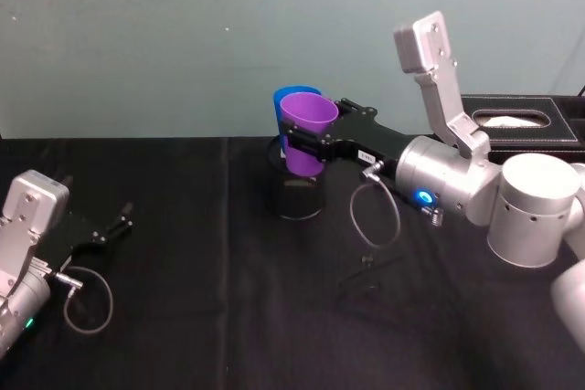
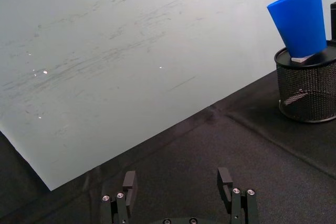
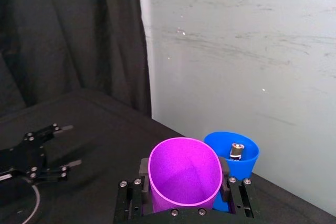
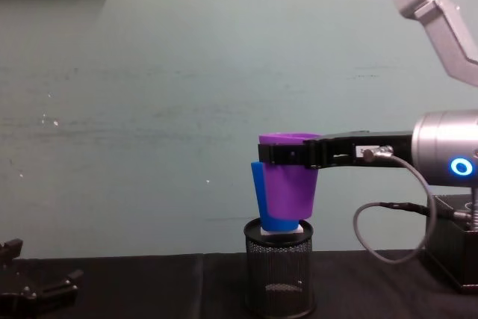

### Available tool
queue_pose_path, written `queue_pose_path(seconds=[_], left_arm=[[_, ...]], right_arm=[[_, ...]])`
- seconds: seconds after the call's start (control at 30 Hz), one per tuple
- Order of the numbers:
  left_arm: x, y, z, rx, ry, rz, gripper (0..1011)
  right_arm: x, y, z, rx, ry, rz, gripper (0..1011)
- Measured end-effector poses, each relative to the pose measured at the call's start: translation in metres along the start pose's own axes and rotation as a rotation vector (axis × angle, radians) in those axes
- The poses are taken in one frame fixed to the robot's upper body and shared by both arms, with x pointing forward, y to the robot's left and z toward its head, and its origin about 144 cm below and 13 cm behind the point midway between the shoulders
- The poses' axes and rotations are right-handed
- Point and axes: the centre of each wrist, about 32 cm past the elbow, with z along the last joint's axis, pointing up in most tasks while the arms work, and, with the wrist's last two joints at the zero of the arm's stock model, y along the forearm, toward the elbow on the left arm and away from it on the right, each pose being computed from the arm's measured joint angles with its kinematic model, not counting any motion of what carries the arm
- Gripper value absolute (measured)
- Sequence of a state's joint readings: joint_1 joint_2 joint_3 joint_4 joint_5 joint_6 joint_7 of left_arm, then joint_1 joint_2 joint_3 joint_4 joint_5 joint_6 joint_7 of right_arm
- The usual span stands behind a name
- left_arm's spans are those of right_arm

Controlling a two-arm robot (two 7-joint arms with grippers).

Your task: Pick up one cup with a gripper and tap it against the other cup.

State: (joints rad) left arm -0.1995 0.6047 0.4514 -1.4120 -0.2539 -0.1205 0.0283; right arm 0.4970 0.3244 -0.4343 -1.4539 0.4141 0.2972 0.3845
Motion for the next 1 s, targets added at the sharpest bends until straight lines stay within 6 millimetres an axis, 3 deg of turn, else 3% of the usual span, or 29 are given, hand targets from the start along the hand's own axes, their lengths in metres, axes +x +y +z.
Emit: queue_pose_path(seconds=[0.43,0.63,1.0], left_arm=[[0.0,0.0,0.0,0.0,0.0,0.0,1000],[0.0,0.0,0.0,0.0,0.0,0.0,1000],[0.0,0.0,0.0,0.0,0.0,0.0,1000]], right_arm=[[-0.017,-0.034,-0.017,0.012,-0.016,0.033,734],[-0.026,-0.043,-0.041,-0.008,-0.03,0.03,734],[-0.034,-0.043,-0.082,-0.04,-0.03,-0.002,735]])
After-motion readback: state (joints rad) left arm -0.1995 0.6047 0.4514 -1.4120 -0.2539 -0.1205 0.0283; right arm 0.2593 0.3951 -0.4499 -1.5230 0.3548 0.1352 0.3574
